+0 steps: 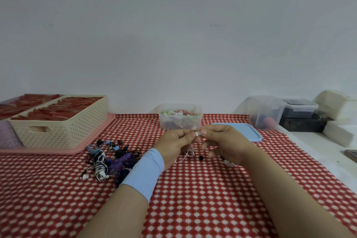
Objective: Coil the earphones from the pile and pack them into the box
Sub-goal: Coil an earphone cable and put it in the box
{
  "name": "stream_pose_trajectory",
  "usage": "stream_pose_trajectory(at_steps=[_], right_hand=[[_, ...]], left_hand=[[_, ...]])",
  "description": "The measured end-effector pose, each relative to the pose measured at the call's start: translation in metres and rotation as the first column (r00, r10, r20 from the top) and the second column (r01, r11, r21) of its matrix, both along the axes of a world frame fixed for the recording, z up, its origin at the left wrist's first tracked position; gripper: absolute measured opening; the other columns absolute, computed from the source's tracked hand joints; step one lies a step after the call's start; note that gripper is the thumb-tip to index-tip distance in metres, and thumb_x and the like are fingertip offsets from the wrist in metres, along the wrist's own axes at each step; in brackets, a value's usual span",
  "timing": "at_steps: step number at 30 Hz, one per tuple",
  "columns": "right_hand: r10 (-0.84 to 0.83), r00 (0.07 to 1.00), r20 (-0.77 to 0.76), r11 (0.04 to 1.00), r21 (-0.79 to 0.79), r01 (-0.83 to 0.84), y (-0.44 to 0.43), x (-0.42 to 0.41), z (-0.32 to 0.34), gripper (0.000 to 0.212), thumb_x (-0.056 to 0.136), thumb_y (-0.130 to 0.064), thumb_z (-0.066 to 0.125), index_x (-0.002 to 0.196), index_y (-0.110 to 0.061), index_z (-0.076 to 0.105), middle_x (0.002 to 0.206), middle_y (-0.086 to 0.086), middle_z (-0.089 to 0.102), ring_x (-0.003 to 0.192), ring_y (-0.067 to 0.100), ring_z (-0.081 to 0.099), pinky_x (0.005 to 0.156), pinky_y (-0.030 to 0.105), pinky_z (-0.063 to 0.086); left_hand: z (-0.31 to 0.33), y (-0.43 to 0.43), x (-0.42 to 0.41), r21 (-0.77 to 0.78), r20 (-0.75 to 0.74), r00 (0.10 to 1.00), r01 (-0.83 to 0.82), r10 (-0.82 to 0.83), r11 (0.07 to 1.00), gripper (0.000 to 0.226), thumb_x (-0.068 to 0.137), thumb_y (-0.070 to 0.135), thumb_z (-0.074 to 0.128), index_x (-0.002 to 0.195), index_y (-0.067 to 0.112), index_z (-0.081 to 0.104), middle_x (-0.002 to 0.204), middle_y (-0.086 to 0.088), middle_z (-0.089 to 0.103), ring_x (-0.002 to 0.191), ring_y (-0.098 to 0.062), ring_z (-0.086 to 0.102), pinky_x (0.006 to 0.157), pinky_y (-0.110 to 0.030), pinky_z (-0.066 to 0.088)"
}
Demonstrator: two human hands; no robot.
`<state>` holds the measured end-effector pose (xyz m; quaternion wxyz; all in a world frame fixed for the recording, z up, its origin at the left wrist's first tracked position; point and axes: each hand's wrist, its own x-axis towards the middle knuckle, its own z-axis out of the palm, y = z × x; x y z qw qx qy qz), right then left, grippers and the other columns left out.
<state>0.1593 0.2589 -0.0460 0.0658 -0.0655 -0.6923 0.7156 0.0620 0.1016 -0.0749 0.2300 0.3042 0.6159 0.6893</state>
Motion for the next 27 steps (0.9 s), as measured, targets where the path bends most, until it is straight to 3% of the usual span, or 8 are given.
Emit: stream_pose_trajectory(at_steps=[4, 10, 18, 22, 24, 27], right_hand=[[0.009, 1.0, 0.018, 0.999, 0.053, -0.01, -0.0011, 0.0012, 0.0015, 0.02, 0.095, -0.014, 0.064, 0.106, -0.001, 0.074, 0.089, 0.011, 0.074, 0.066, 0.014, 0.065, 0.048, 0.025, 0.053], [0.018, 0.999, -0.028, 1.0, 0.01, -0.017, -0.0013, 0.0018, 0.0025, 0.018, 0.096, -0.014, 0.063, 0.106, -0.006, 0.075, 0.092, 0.011, 0.074, 0.073, 0.016, 0.068, 0.053, 0.028, 0.056], [-0.039, 0.998, -0.056, 0.995, 0.085, 0.044, -0.0067, 0.003, 0.0027, 0.015, 0.095, -0.012, 0.065, 0.103, -0.004, 0.075, 0.086, 0.011, 0.075, 0.071, 0.018, 0.068, 0.059, 0.034, 0.059], [-0.088, 0.993, -0.084, 0.99, 0.101, 0.096, -0.0096, 0.0018, 0.0042, 0.015, 0.096, -0.011, 0.065, 0.108, -0.01, 0.073, 0.088, 0.012, 0.076, 0.07, 0.021, 0.07, 0.068, 0.044, 0.061], [-0.096, 0.991, -0.09, 0.984, 0.141, 0.108, -0.009, 0.0036, 0.0063, 0.013, 0.095, -0.01, 0.066, 0.104, -0.012, 0.075, 0.089, 0.013, 0.077, 0.071, 0.022, 0.071, 0.068, 0.043, 0.061], [-0.084, 0.991, -0.102, 0.968, 0.23, 0.105, -0.0093, 0.0077, 0.0089, 0.008, 0.09, -0.013, 0.073, 0.095, -0.015, 0.079, 0.088, 0.012, 0.078, 0.07, 0.022, 0.071, 0.064, 0.038, 0.061]], left_hand=[[-0.0003, -0.0013, -0.0013, -0.027, -0.017, 1.0, 0.018, -0.018, 0.999, 0.015, 0.095, 0.012, 0.06, 0.1, 0.011, 0.074, 0.082, 0.001, 0.074, 0.084, -0.017, 0.063, 0.083, -0.029, 0.052], [0.0023, 0.0016, 0.0012, 0.069, 0.089, 0.995, 0.035, -0.041, 0.997, 0.015, 0.093, 0.015, 0.06, 0.094, 0.009, 0.073, 0.079, 0.002, 0.072, 0.072, -0.008, 0.063, 0.078, -0.025, 0.051], [0.0028, -0.0008, 0.0009, 0.037, 0.093, 0.995, 0.015, -0.018, 0.999, 0.015, 0.094, 0.012, 0.061, 0.098, 0.008, 0.074, 0.082, -0.002, 0.073, 0.084, -0.017, 0.063, 0.092, -0.036, 0.05], [0.005, -0.002, -0.0011, 0.021, 0.096, 0.995, -0.029, 0.027, 0.999, 0.014, 0.093, 0.014, 0.063, 0.1, 0.01, 0.075, 0.084, -0.001, 0.074, 0.076, -0.012, 0.061, 0.083, -0.033, 0.051], [0.0054, -0.0027, -0.0005, 0.003, 0.076, 0.997, -0.035, 0.034, 0.999, 0.014, 0.093, 0.014, 0.063, 0.099, 0.011, 0.076, 0.085, -0.001, 0.075, 0.075, -0.011, 0.063, 0.082, -0.032, 0.052], [0.0052, -0.0034, 0.0003, -0.033, 0.049, 0.997, -0.056, 0.058, 0.998, 0.013, 0.093, 0.016, 0.065, 0.098, 0.013, 0.077, 0.09, -0.007, 0.076, 0.08, -0.017, 0.064, 0.091, -0.042, 0.053]])
